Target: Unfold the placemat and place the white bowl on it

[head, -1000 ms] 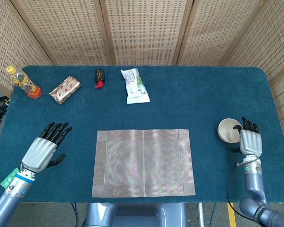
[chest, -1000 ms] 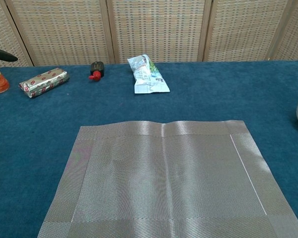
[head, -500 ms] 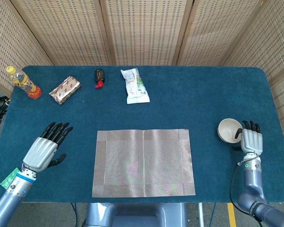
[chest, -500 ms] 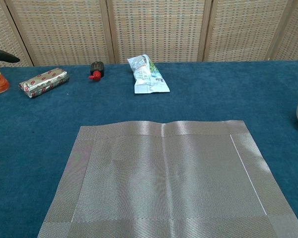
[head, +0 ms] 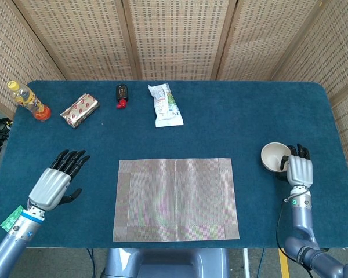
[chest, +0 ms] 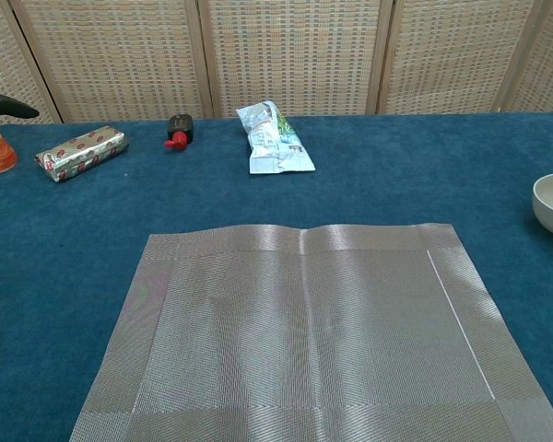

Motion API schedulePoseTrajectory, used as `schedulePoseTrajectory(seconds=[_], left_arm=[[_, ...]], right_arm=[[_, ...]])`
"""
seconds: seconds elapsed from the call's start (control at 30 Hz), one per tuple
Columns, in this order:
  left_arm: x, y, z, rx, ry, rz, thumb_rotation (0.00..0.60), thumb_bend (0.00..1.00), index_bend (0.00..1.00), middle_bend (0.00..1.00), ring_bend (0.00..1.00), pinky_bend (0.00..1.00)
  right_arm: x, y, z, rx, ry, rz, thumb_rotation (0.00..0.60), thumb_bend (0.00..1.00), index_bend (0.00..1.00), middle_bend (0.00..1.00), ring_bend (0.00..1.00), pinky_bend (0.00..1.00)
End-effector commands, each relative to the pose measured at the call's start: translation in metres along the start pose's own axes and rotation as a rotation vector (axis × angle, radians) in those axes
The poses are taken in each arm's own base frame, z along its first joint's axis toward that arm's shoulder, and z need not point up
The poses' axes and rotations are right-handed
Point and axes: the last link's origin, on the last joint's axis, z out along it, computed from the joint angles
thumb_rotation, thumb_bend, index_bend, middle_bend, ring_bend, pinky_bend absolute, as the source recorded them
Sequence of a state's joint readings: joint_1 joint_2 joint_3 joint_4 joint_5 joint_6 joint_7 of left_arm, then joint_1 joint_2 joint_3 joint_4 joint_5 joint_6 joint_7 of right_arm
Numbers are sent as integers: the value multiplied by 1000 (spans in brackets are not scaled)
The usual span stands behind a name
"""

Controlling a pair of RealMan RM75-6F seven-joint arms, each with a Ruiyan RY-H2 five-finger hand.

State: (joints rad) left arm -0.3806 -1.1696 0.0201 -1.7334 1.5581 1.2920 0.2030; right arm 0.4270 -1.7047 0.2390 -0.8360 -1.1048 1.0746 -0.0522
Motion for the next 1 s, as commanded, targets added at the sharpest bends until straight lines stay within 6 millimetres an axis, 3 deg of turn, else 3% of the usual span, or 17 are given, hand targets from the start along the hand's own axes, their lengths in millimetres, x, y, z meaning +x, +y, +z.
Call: schedulePoseTrajectory(seconds=[0.03,0.3,0.6,0.83,1.0], left_arm=[[0,0,0,-2,1,-2,600,317,0,0,0,0],[0,1,-1,-7,-4,-5,600,316,0,0,0,0],[1,2,-2,-13,-3,-7,600,316,0,0,0,0],[2,3,-3,-19,-1,-12,600,316,0,0,0,0],[1,0,-3,-9,-11,-13,600,316,0,0,0,0]], right_arm=[[-1,-2,-1,7,9,3,600,429,730,278,0,129],[2,-8,-9,37,29,24,600,428,737,278,0,130],[11,-31,-27,106,42,101,600,428,745,276,0,138],[12,-59,-47,179,20,144,600,428,747,275,0,143],[6,-91,-61,246,-13,176,600,428,747,276,0,145]])
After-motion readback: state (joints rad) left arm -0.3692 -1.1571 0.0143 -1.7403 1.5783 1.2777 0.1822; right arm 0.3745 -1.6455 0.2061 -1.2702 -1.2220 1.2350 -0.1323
